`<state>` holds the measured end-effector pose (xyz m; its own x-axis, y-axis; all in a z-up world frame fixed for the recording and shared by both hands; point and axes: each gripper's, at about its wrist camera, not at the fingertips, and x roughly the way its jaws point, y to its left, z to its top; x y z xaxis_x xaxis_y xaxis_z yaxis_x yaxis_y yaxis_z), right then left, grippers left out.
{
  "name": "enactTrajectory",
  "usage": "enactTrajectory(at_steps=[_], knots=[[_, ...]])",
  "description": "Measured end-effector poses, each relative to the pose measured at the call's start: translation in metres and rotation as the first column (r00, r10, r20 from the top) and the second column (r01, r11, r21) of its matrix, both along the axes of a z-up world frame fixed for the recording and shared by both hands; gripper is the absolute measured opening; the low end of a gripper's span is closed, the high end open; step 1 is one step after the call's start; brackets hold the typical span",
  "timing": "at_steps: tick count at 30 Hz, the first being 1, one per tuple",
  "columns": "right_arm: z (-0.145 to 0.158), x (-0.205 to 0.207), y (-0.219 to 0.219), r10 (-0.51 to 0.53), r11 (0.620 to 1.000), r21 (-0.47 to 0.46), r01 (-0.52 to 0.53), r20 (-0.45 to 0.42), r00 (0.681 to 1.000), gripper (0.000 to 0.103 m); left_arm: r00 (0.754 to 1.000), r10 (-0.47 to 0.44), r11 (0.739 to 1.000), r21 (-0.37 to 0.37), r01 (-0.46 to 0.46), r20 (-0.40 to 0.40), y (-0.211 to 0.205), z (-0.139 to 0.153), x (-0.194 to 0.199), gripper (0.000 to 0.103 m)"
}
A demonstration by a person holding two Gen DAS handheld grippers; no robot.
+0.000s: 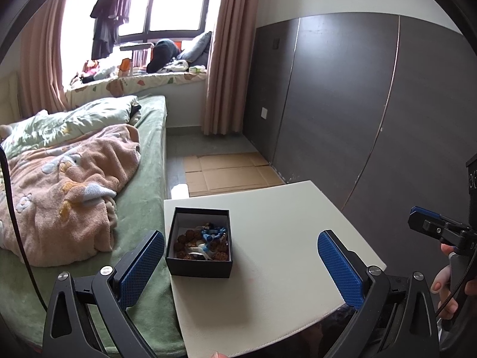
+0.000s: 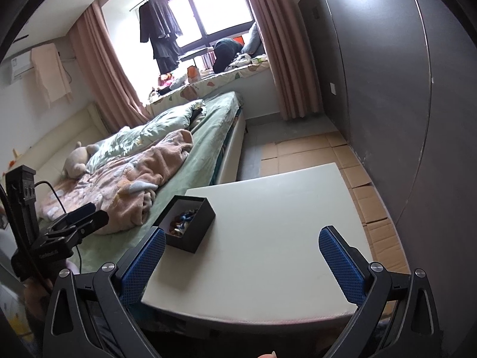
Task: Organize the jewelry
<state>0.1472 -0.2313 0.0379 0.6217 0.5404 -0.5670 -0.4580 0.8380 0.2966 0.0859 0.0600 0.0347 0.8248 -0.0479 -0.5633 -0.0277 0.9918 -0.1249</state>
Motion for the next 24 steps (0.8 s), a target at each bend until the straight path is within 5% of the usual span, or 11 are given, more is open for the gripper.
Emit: enactTrajectory(at_steps=[24], knots=[[-0.0093, 0.0075, -0.0025, -0.02, 1.0, -0.016, 0.02, 0.001, 1.0, 0.103, 1.0, -0.015, 1.0, -0.027, 0.015, 0.005, -0.0005, 0.0019, -0.0032, 0.103]])
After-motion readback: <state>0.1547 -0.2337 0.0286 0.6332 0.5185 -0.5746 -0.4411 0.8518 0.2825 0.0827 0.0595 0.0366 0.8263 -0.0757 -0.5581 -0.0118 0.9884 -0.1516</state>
